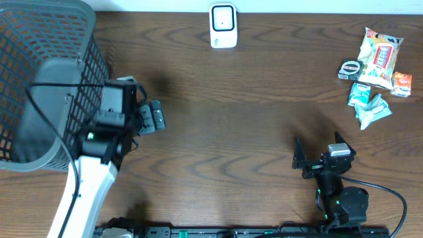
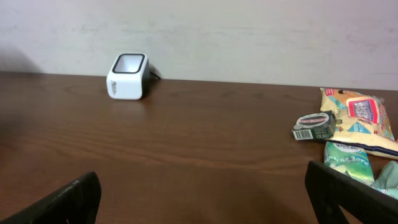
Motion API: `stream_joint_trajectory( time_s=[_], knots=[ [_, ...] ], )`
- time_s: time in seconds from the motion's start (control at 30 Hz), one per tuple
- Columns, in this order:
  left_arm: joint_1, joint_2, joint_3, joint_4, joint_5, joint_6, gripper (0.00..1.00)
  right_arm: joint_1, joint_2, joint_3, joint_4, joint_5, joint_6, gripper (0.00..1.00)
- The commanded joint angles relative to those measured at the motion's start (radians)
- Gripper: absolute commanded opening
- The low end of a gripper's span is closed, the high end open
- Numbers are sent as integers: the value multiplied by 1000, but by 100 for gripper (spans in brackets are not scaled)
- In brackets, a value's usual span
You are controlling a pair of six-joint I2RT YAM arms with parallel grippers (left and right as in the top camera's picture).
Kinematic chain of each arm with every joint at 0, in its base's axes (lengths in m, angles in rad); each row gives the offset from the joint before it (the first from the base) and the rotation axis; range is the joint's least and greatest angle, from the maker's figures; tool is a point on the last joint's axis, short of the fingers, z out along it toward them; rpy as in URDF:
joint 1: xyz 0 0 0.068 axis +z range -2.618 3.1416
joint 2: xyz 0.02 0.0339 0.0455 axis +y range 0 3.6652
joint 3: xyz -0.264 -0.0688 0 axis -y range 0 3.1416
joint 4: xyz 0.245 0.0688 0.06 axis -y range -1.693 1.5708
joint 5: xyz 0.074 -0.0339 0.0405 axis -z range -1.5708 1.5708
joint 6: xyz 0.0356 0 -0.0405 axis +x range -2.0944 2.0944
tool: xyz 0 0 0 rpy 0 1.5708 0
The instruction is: Scan the item barcode
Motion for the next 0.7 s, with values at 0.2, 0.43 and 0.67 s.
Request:
stream_joint_trajectory(
  time_s=[0.2, 0.43, 0.67],
  knots=[
    [3, -207, -128, 108, 233, 167, 97, -9, -5, -1, -4, -6, 6, 99],
    [4, -486, -271, 113, 233, 222, 97, -9, -5, -1, -3, -6, 6, 99],
    [4, -645, -302, 50, 233, 222, 98, -9, -5, -1, -3, -6, 6, 99]
  ],
)
